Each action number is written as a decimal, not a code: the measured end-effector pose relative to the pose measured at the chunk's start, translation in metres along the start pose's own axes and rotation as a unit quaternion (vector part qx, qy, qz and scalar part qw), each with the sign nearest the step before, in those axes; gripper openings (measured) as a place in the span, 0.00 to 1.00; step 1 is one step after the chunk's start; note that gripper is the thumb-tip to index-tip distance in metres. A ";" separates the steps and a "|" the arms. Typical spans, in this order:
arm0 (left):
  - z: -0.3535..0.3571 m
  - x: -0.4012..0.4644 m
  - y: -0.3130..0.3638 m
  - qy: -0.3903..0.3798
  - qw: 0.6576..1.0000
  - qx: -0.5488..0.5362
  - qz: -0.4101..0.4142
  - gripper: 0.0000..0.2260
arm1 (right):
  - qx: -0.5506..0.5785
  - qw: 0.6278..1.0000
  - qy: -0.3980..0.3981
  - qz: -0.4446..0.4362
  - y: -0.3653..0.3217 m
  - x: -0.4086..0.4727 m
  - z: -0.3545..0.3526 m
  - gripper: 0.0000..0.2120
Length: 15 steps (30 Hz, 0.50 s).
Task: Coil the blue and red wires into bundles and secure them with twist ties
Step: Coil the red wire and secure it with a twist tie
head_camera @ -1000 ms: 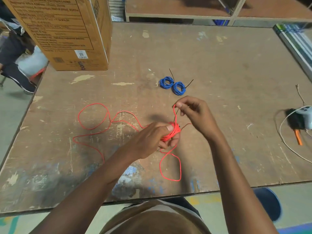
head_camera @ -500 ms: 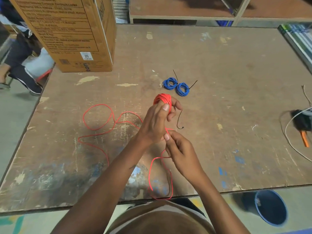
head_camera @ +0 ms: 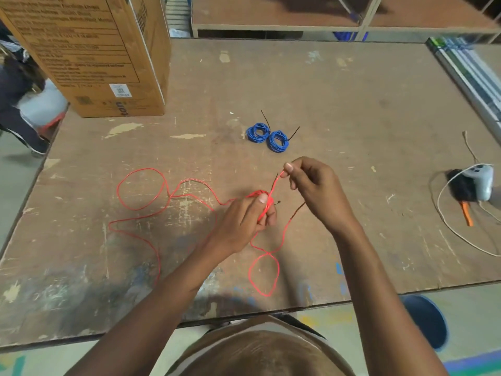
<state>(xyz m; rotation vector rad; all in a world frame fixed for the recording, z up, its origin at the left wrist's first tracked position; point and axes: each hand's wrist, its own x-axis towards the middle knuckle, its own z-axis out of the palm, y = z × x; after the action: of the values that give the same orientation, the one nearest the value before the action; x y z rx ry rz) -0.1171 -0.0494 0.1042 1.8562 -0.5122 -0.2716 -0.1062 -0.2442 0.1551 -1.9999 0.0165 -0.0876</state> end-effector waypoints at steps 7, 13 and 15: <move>0.012 0.006 0.048 -0.017 0.969 -0.245 0.016 0.24 | 0.134 0.990 -0.038 0.002 0.040 -0.014 0.044 0.12; 0.021 0.035 0.068 0.109 0.934 -0.332 0.071 0.20 | 0.085 0.994 -0.071 -0.026 0.035 -0.064 0.051 0.16; 0.020 0.048 0.065 0.154 0.946 -0.275 0.074 0.21 | 0.083 0.993 -0.084 -0.023 0.039 -0.074 0.046 0.12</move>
<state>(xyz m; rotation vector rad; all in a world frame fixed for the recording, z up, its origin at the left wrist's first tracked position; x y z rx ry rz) -0.0969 -0.1064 0.1613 1.2757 -0.3140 -0.0126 -0.1754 -0.2145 0.0968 -1.8348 -0.1417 0.0484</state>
